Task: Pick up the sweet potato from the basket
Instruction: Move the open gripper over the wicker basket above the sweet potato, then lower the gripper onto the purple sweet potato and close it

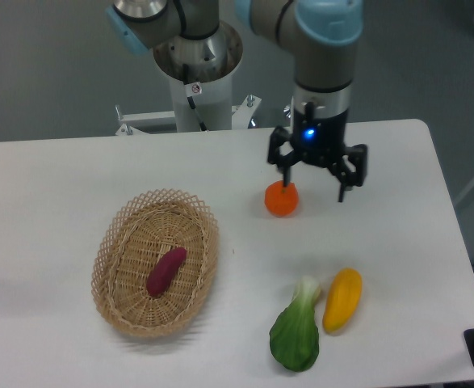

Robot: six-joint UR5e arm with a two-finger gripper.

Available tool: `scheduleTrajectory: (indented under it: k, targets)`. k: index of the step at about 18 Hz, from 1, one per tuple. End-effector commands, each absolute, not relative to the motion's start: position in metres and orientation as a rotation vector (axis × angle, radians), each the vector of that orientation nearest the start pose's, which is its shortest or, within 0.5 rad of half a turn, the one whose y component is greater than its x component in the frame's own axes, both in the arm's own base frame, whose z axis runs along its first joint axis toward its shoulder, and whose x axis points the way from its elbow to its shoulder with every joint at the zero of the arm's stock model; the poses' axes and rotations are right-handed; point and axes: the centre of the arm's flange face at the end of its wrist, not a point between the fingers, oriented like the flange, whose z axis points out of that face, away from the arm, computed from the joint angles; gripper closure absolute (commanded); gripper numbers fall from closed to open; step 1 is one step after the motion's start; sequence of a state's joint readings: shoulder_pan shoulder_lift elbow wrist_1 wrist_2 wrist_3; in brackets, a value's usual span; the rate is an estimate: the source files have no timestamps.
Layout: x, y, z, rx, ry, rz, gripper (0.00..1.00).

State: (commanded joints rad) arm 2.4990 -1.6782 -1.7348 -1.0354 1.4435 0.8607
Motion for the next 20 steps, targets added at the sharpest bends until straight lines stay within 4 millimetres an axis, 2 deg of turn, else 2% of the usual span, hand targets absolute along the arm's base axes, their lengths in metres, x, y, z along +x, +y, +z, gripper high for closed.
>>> scheduleTrajectory:
  k: [4,8,11,14,17,20]
  targets:
    - [-0.315,0.471,0.378,-2.893,-0.124,0.106,0.0]
    - [-0.283,0.509,0.336,-2.934,-0.054,0.033,0.0]
    - [-0.262,0.532,0.316,-2.936,0.001,0.019,0.0]
    - [-0.25,0.543,0.298,-2.952,0.042,0.001,0.0]
    - [-0.233,0.557,0.269,-2.993,0.093,-0.014,0.0]
    - [-0.219,0.572,0.261,-2.965,0.089,0.056,0.0]
